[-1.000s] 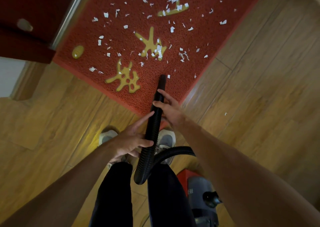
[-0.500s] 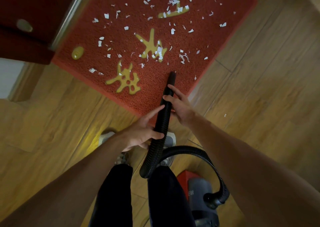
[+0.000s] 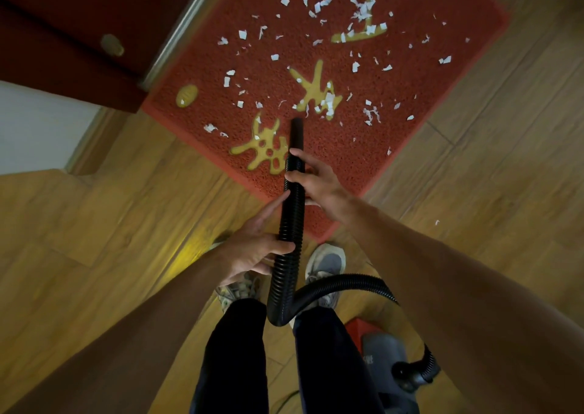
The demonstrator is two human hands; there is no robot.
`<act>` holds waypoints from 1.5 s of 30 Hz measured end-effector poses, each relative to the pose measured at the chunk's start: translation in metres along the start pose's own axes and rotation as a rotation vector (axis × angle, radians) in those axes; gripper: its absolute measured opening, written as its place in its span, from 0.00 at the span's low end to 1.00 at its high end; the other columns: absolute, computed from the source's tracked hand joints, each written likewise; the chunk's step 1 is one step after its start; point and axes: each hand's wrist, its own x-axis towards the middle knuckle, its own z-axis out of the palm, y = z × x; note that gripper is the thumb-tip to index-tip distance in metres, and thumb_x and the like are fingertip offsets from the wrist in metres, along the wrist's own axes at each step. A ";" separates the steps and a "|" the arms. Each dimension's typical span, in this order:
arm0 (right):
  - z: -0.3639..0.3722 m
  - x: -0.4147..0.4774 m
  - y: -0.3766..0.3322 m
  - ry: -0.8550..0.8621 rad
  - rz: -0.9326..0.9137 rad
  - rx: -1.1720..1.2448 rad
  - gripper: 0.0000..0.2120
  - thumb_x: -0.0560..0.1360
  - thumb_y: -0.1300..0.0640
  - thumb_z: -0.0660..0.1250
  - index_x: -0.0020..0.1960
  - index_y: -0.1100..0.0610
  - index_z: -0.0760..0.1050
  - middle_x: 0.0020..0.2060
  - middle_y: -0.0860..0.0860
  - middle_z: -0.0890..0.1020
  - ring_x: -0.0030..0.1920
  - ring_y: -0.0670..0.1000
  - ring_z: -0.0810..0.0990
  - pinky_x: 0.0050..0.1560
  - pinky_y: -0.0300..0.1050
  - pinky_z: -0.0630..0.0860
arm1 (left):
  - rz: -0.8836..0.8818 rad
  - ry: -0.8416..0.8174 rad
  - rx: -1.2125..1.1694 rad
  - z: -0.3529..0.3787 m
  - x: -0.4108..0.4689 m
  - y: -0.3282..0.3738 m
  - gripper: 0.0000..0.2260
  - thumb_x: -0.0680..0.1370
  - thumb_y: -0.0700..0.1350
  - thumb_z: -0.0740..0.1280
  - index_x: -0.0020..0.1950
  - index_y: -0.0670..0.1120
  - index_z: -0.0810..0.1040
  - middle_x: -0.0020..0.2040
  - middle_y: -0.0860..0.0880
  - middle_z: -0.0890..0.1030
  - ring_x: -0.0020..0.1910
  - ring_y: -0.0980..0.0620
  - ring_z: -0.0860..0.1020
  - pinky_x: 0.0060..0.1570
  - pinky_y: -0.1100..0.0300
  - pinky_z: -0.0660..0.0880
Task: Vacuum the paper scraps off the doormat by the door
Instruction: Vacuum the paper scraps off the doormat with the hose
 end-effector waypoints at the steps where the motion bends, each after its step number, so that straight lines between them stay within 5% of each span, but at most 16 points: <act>1: 0.003 0.001 -0.002 -0.008 -0.003 -0.016 0.27 0.76 0.62 0.70 0.71 0.46 0.71 0.56 0.52 0.79 0.46 0.46 0.83 0.38 0.42 0.81 | 0.003 0.005 -0.005 -0.003 -0.001 -0.001 0.39 0.78 0.38 0.70 0.74 0.74 0.56 0.53 0.47 0.86 0.55 0.49 0.84 0.46 0.51 0.79; 10: 0.019 -0.010 0.013 -0.040 0.086 -0.036 0.27 0.76 0.62 0.70 0.71 0.45 0.71 0.51 0.52 0.83 0.45 0.48 0.84 0.36 0.43 0.81 | -0.018 -0.020 -0.002 -0.014 -0.016 -0.018 0.41 0.76 0.36 0.72 0.73 0.73 0.58 0.52 0.44 0.86 0.53 0.47 0.84 0.48 0.47 0.81; 15: 0.024 -0.019 0.031 -0.055 0.101 -0.024 0.27 0.76 0.61 0.70 0.71 0.44 0.69 0.57 0.52 0.79 0.52 0.50 0.82 0.51 0.54 0.81 | -0.038 -0.028 -0.043 -0.012 -0.025 -0.032 0.42 0.75 0.34 0.71 0.73 0.72 0.59 0.51 0.44 0.86 0.51 0.48 0.85 0.42 0.52 0.82; 21: 0.034 -0.013 0.027 -0.063 0.056 -0.050 0.28 0.76 0.62 0.70 0.72 0.44 0.69 0.60 0.53 0.79 0.54 0.52 0.82 0.51 0.55 0.82 | 0.003 -0.007 -0.093 -0.014 -0.031 -0.034 0.41 0.75 0.33 0.71 0.71 0.73 0.60 0.48 0.42 0.86 0.50 0.47 0.85 0.40 0.53 0.82; 24: 0.041 -0.008 0.017 -0.100 0.043 -0.096 0.27 0.77 0.61 0.69 0.72 0.45 0.69 0.58 0.51 0.78 0.52 0.49 0.82 0.44 0.47 0.81 | 0.024 0.022 -0.112 -0.019 -0.031 -0.032 0.41 0.75 0.33 0.72 0.72 0.72 0.60 0.50 0.41 0.86 0.50 0.48 0.85 0.36 0.56 0.81; 31: 0.058 0.002 0.009 -0.175 0.041 -0.110 0.28 0.76 0.60 0.71 0.72 0.45 0.69 0.64 0.55 0.78 0.56 0.53 0.82 0.44 0.46 0.82 | 0.058 0.077 -0.083 -0.039 -0.037 -0.035 0.42 0.74 0.34 0.72 0.73 0.72 0.59 0.47 0.47 0.87 0.51 0.46 0.85 0.49 0.42 0.80; 39: 0.060 0.011 -0.005 -0.165 -0.014 -0.115 0.28 0.76 0.60 0.71 0.73 0.45 0.68 0.59 0.56 0.80 0.51 0.50 0.83 0.40 0.43 0.81 | 0.079 0.090 -0.066 -0.045 -0.035 -0.021 0.43 0.75 0.34 0.72 0.74 0.72 0.58 0.47 0.42 0.86 0.51 0.46 0.85 0.44 0.48 0.81; 45: 0.053 0.020 -0.016 -0.152 -0.031 -0.088 0.28 0.75 0.60 0.72 0.72 0.44 0.69 0.60 0.54 0.80 0.52 0.50 0.83 0.41 0.45 0.80 | 0.103 0.089 -0.051 -0.045 -0.025 -0.010 0.42 0.76 0.36 0.72 0.72 0.76 0.57 0.49 0.45 0.87 0.55 0.47 0.84 0.58 0.33 0.75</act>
